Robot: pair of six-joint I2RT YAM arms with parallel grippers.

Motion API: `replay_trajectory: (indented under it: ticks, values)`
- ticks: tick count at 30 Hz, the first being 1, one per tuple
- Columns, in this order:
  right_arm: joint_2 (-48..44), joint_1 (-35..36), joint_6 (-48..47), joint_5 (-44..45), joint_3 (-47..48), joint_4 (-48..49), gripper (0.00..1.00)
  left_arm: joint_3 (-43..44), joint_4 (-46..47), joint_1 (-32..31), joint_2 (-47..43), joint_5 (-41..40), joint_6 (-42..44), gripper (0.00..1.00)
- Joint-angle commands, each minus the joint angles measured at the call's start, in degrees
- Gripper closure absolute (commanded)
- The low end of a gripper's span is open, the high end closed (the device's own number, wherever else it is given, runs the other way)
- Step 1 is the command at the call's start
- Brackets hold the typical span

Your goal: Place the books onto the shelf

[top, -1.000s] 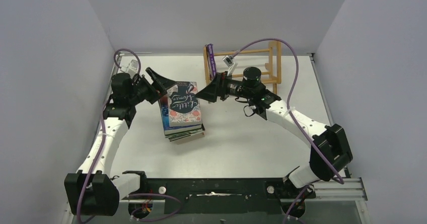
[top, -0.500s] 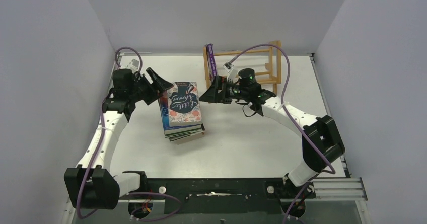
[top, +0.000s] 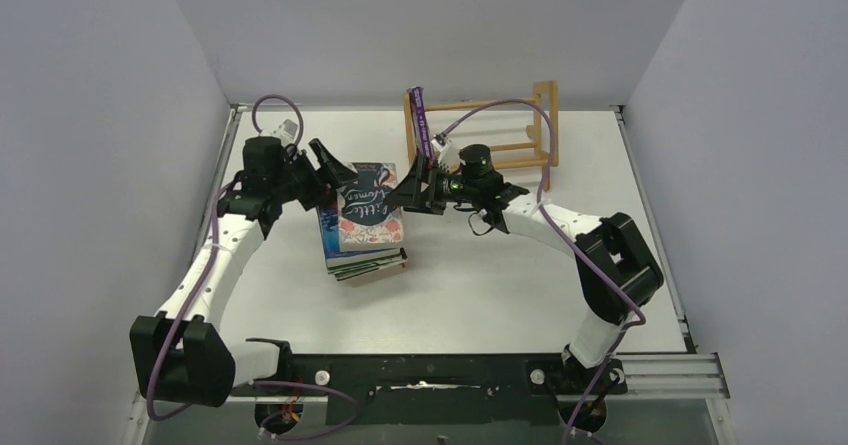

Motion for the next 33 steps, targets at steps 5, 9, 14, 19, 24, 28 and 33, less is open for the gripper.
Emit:
replay_trajectory:
  ticks: [5,9,14,19,24,28,33]
  values:
    - [0.32,0.36,5.0,-3.41,-1.72,11.46,0.04,2.08,2.61,-4.85,2.93,-0.67,-0.39,0.27]
    - [0.49,0.33,7.38,-4.48,-3.02,15.26,0.09,2.35,2.79,-5.74,3.59,-0.77,-0.46,0.27]
    - [1.08,0.35,12.46,-5.86,-5.35,22.57,0.16,2.07,3.99,-6.94,4.53,-0.16,-0.83,0.27]
    - [1.01,0.3,15.82,-6.26,-6.81,27.82,0.27,1.75,6.02,-8.36,5.25,0.88,-1.27,0.27]
    - [-0.01,0.26,15.62,-5.8,-7.19,27.32,0.38,2.16,8.26,-9.59,5.95,1.76,-1.77,0.27]
    - [-1.1,0.03,15.45,-5.52,-7.73,27.31,0.51,2.21,10.43,-10.55,6.6,3.73,-1.81,0.27]
    - [-3.62,-0.93,15.13,-5.0,-8.44,26.75,0.71,4.03,10.44,-11.01,6.69,4.69,-0.69,0.28]
